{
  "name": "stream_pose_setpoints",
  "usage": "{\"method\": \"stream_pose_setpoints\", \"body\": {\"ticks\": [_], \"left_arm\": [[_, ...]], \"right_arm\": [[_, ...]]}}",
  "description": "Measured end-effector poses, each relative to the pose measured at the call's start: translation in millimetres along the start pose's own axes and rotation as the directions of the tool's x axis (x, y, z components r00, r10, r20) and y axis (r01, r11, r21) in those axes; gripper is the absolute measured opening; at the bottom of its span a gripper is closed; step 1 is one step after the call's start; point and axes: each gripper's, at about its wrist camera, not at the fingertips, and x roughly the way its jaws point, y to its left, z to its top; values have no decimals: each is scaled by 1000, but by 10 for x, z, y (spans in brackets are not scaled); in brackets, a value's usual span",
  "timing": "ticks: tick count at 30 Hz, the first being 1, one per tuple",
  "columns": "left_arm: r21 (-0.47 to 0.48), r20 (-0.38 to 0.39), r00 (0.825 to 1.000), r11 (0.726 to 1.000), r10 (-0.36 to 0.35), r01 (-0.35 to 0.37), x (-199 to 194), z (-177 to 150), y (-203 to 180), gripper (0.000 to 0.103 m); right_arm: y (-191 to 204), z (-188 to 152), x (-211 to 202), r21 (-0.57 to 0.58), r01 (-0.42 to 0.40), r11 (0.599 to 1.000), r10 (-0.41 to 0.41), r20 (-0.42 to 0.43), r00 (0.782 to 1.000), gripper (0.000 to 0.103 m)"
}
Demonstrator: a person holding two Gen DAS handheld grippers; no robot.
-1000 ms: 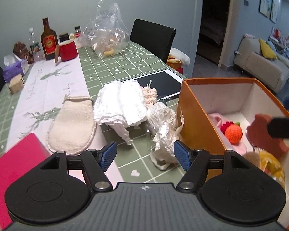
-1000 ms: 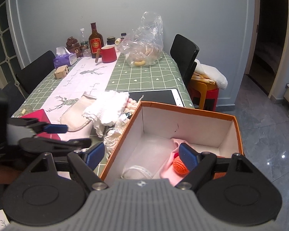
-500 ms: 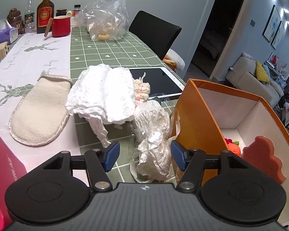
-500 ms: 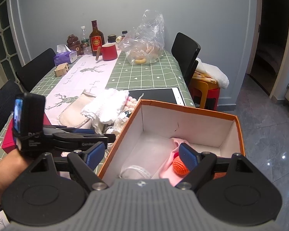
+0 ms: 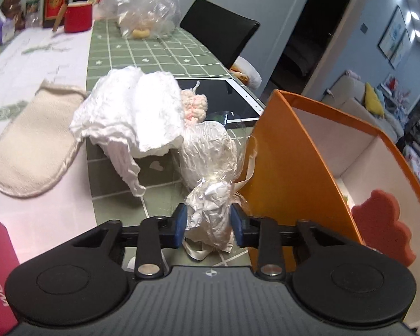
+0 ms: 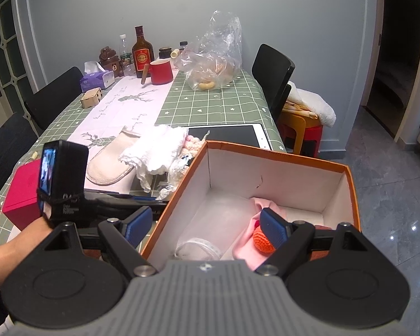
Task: Organize soft objects
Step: 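Withdraw both tools from the box and move over the table items, then grasp the foil bundle in plastic with the left tool while the right tool grasps the white cloth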
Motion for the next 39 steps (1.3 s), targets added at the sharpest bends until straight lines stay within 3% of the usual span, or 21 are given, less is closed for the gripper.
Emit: {"method": "stream_pose_setpoints", "body": {"ticks": [4,13,26,35,39], "left_arm": [[70,-23,1000,998,-5,7,-169,-26,-88,26],[222,-171,985,975,32,7,-751,-507,-40,25],[162,-220,971,985,96,-61,-1694,-1169,614,25],[116,-214,969,988,121,-97,-2060,-1422,1048,24],[85,-197,974,992,109,-94,-2189,-1453,1192,24]], "right_arm": [[2,-1,1,1,1,1000,-1,2,1000,83],[84,-7,-19,-7,-19,1000,19,10,1000,83],[750,163,329,-84,-74,994,71,-36,997,83],[1368,501,1037,-178,-20,984,3,-93,996,83],[1535,697,1446,-189,50,981,-76,-134,988,82]]}}
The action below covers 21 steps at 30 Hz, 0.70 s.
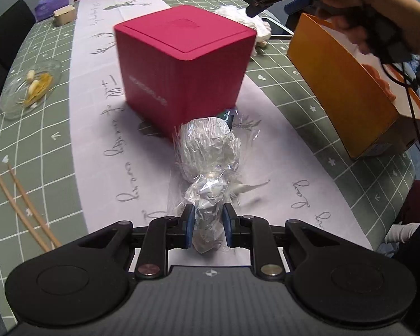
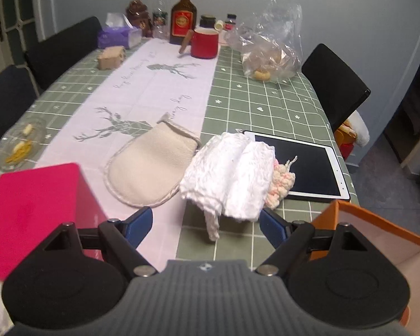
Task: Organize soft objects
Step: 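Grasp the foil bundle in plastic with the left tool while the right tool grasps the white cloth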
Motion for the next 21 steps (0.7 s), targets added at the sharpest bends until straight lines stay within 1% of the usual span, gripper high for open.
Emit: {"method": "stream_pose_setpoints", "body": {"ticks": [3,4,7,9,11,12,13,14,15,16,17,18,19,21], "left_arm": [[1,13,1000,1000,9,-9,-21,-23,52,24],[5,16,1000,1000,13,-13,-16,-31,56,26],[18,32,999,999,31,-32,3,-41,58,30],[27,41,998,999,39,-40,26,-35,51,36],[38,43,998,998,42,-43,58,-24,38,50],[43,47,998,998,47,-49,68,-19,32,55],[51,50,997,997,62,-65,84,-13,17,62],[61,52,996,995,79,-83,103,-3,2,65],[68,52,995,993,91,-94,122,6,-12,67],[75,54,994,993,91,-95,136,15,-27,70],[79,57,995,993,86,-91,147,23,-41,71],[83,59,995,993,83,-87,156,27,-57,71],[85,62,995,993,82,-87,168,36,-66,73],[85,67,994,993,82,-87,199,53,-68,77]], "right_arm": [[50,132,247,33,11,999,-9,-54,998,81],[72,161,306,34,20,999,-18,-67,998,81],[163,224,458,1,68,998,-68,-85,994,80],[183,261,552,-2,88,996,-88,-97,991,77],[196,278,639,-10,102,995,-102,-111,989,73],[204,278,681,-17,108,994,-110,-120,987,70],[202,273,715,-24,114,993,-116,-127,985,68],[200,264,743,-29,118,993,-121,-132,984,67],[195,251,760,-35,123,992,-127,-135,983,63],[185,242,774,-42,122,992,-127,-138,982,48],[170,231,781,-46,119,992,-124,-140,982,37],[157,224,772,-50,118,992,-124,-139,983,22],[145,218,746,-53,115,992,-122,-133,984,17],[98,212,669,-49,94,994,-99,-118,988,12]]}}
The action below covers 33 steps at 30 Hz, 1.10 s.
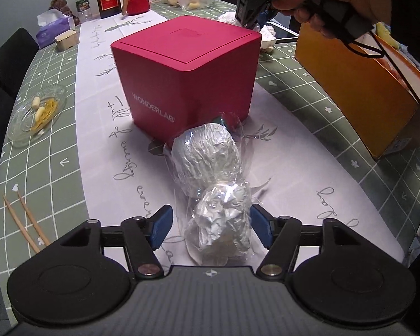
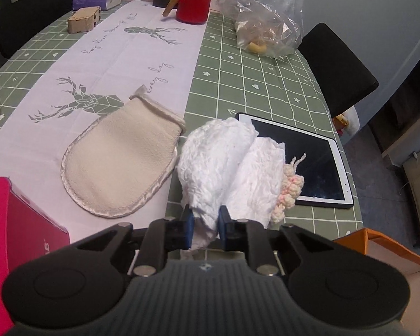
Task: Organize soft objects
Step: 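Grasp the foil bundle in plastic with the left tool while the right tool grasps the white cloth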
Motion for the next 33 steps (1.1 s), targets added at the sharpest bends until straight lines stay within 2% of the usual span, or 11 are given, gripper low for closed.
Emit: {"method": "stream_pose_setpoints", "body": {"ticks": [4,8,14,25,33], "left_arm": [[-19,-3,1000,1000,-14,14,65,31,-13,77],[8,-6,1000,1000,-24,24,91,38,-107,59],[-34,-13,998,998,-54,53,43,24,-81,47],[-66,-10,999,997,-39,38,-189,-120,10,44],[-25,-2,999,998,-51,51,-318,-176,-79,44]], "right_arm": [[-121,-18,-243,13,-51,999,50,37,998,10],[-171,-98,-538,4,-95,995,95,62,994,10],[-155,-369,-926,-13,-165,986,165,79,983,10],[-91,-1041,-1350,-22,-316,948,317,66,946,8],[32,-1521,-1457,-33,-413,910,414,25,910,8]]}}
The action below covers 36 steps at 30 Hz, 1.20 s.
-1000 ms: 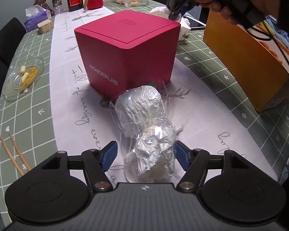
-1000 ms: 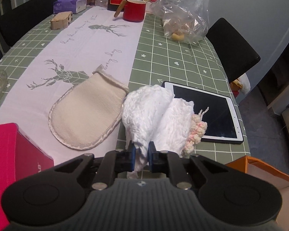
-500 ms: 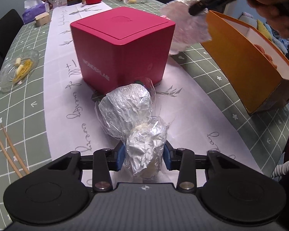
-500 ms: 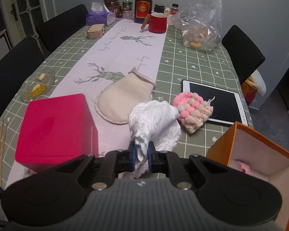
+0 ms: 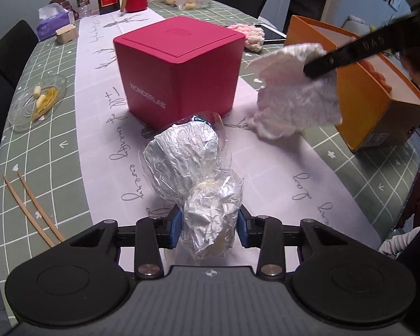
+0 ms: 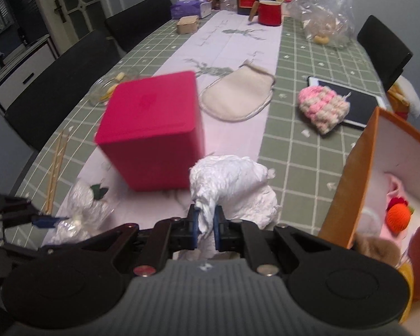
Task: Organize soft objects
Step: 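Grasp the foil bundle in plastic with the left tool while the right tool grasps the white cloth, then lift the foil bundle and white cloth and carry them over the orange box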
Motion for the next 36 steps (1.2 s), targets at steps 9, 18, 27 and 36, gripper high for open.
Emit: {"method": "stream_pose_setpoints", "body": {"ticks": [9,18,27,36], "left_arm": [[19,5,1000,999,-27,27,-19,45,-89,43],[19,-24,999,1000,-24,25,112,100,-130,43],[15,-42,999,999,-33,33,172,113,-122,44],[15,-41,999,1000,-27,27,158,85,-83,44]], "right_arm": [[249,-258,-204,-64,-174,983,176,28,984,7],[313,-416,170,-193,-30,981,13,-88,996,21],[326,-436,441,-116,-52,992,43,-86,995,86],[386,-480,795,-102,-36,994,19,-166,986,67]]}}
